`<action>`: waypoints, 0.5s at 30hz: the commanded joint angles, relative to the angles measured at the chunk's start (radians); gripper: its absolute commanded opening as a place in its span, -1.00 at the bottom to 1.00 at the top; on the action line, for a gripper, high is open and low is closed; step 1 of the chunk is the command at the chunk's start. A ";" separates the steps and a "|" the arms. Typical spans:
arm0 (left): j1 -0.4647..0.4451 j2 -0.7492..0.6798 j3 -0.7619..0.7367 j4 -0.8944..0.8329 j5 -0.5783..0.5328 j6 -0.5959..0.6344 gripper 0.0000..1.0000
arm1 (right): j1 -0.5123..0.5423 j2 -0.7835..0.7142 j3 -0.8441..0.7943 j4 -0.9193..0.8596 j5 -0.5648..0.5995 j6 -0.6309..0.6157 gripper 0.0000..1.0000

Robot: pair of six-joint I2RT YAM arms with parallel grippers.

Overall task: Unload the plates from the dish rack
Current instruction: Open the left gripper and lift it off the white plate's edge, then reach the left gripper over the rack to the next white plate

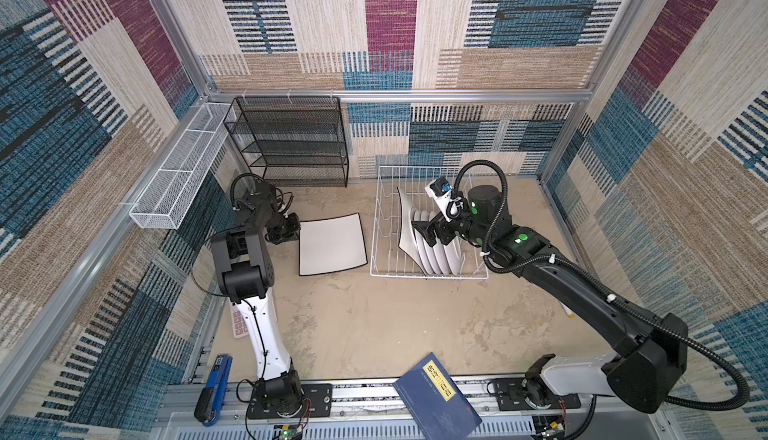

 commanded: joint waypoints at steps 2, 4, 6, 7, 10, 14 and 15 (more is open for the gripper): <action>-0.001 -0.048 -0.013 -0.005 -0.004 -0.046 -1.00 | 0.001 -0.018 -0.011 0.031 0.028 -0.003 0.98; -0.002 -0.084 -0.021 -0.004 -0.003 -0.056 -1.00 | 0.002 -0.023 -0.014 0.038 0.040 0.001 0.98; -0.004 -0.127 -0.032 -0.003 0.001 -0.065 -0.90 | 0.001 -0.028 -0.013 0.040 0.053 0.006 0.98; -0.006 -0.149 -0.035 -0.003 0.003 -0.068 -0.85 | 0.002 -0.030 -0.012 0.040 0.058 0.008 0.98; -0.015 -0.231 -0.048 -0.007 0.027 -0.065 -0.63 | 0.001 -0.037 -0.008 0.042 0.074 0.013 0.98; -0.031 -0.347 -0.063 -0.007 0.093 -0.064 -0.29 | 0.002 -0.056 -0.018 0.062 0.093 0.036 0.98; -0.038 -0.371 -0.061 -0.008 0.116 -0.062 -0.22 | 0.001 -0.061 -0.021 0.068 0.095 0.043 0.98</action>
